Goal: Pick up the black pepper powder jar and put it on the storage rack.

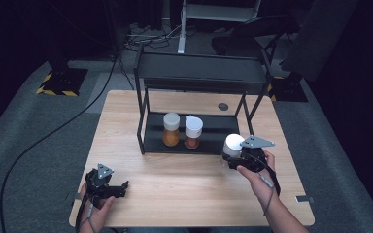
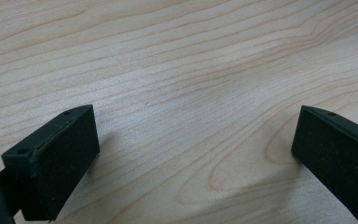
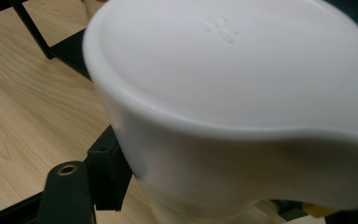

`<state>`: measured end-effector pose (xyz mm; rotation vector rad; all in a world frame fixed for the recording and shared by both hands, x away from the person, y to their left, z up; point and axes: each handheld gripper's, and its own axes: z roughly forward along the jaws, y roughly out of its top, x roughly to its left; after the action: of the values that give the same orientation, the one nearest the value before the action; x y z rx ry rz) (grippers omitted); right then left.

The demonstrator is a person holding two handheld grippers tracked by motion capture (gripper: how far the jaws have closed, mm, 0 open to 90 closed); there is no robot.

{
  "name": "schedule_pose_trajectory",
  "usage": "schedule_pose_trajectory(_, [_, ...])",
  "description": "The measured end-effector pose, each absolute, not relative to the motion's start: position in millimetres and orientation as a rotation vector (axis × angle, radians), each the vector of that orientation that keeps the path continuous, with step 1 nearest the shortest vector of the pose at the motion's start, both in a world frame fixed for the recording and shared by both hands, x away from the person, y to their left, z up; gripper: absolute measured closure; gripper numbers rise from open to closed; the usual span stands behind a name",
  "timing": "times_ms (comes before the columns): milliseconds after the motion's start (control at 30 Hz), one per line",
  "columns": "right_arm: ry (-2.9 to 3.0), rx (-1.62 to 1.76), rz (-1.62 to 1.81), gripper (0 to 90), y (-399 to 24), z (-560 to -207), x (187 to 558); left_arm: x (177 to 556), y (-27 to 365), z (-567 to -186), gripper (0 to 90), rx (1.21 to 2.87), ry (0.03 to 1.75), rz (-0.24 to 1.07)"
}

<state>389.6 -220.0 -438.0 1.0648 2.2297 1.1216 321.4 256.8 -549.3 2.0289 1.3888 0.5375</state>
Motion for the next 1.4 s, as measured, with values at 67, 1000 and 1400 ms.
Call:
schedule_pose_trajectory(67, [2.228,1.061,1.124,30.2,-218.9,-435.3,392.9,321.4,256.8,-549.3,0.3,2.029,1.389,0.538])
schedule_pose_trajectory(1000, [2.213,1.050,1.121,30.2,-210.6,-422.5,439.1,321.3,256.9,-549.2,0.3,2.029,1.388,0.537])
schedule_pose_trajectory(1400, [2.209,1.050,1.110,30.1,-201.3,-434.5,457.9,321.6,257.0,-549.1,0.3,2.031,1.388,0.536])
